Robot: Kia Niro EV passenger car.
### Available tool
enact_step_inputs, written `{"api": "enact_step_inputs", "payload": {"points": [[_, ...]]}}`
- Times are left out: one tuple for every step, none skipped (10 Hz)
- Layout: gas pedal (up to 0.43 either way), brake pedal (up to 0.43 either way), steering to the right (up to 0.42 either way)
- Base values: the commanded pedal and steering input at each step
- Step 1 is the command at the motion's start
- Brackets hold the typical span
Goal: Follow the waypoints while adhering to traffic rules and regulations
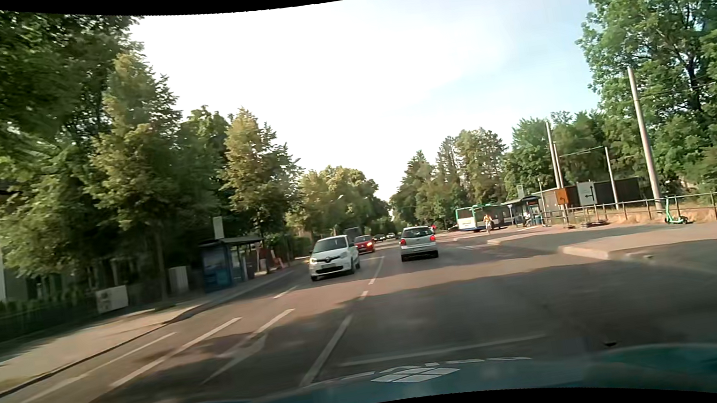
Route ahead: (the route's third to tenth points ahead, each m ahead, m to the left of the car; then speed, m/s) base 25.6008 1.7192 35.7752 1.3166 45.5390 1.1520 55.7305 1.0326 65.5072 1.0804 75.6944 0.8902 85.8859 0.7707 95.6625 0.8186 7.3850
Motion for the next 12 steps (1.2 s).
{"api": "enact_step_inputs", "payload": {"points": [[0.378, 0.000, 0.116], [0.429, 0.000, 0.074], [0.461, 0.000, 0.043], [0.531, 0.000, 0.020], [0.539, 0.000, 0.003], [0.559, 0.000, -0.003], [0.559, 0.000, -0.004], [0.539, 0.000, -0.004], [0.512, 0.000, -0.004], [0.488, 0.000, -0.004], [0.469, 0.000, -0.004], [0.429, 0.000, -0.004]]}}
